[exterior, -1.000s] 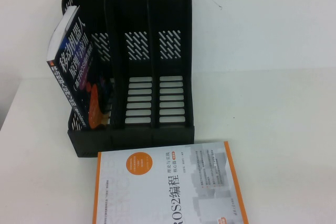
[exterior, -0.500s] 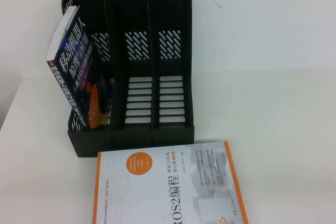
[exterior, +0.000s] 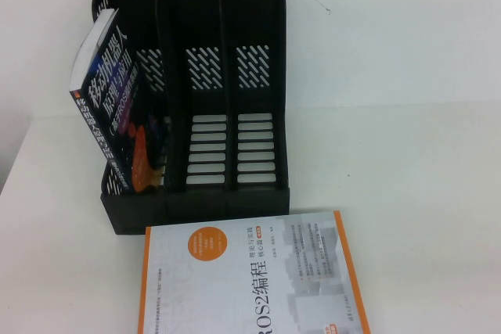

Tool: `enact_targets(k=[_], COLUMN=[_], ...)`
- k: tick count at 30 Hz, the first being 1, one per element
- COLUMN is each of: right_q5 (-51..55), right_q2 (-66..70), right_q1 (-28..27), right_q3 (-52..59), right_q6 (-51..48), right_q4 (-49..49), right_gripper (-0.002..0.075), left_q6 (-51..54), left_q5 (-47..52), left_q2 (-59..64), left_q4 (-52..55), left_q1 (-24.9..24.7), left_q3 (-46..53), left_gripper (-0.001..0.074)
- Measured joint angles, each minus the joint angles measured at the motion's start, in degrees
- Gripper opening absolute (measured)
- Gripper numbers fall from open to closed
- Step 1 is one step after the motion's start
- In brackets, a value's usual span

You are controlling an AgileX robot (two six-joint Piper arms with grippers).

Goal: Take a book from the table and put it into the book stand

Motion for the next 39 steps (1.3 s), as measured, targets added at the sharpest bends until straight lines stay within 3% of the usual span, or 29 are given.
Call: enact_targets(k=[6, 13, 17, 23, 30, 39], right_q5=[9.9, 6.6, 7.0, 12.3, 16.6, 14.2], right_q2=[14.7, 25.7, 30.6, 40.1, 53.7, 69.1], right_q1=[0.0, 0.0, 0.0, 0.0, 0.1, 9.8], right_q3=[-9.7, -11.8, -11.8, -11.8, -15.4, -23.8], right_q6=[3.6, 4.4, 4.4, -1.6, -9.2, -13.5], right_q4=[-0.8, -0.1, 2.3, 2.7, 7.2, 10.6], right_gripper=[0.0001, 0.0001, 0.0001, 0.0001, 0.0001, 0.0001], left_q6=[-0.8, -1.1, -6.8, -12.9, -13.3, -14.7], left_q5=[11.9, 12.8, 14.3, 21.7, 29.4, 28.0], left_q2=[9.8, 17.7, 18.8, 22.1, 34.0, 49.7], left_q4=[-0.1, 1.4, 1.8, 1.8, -2.8, -7.8], left_q1=[0.0, 0.0, 0.0, 0.0, 0.0, 0.0], left_q3=[-3.0, -4.0, -2.8, -3.0, -8.3, -15.3], left_gripper=[-0.0002, -0.0002, -0.0002, -0.0002, -0.0002, -0.0002])
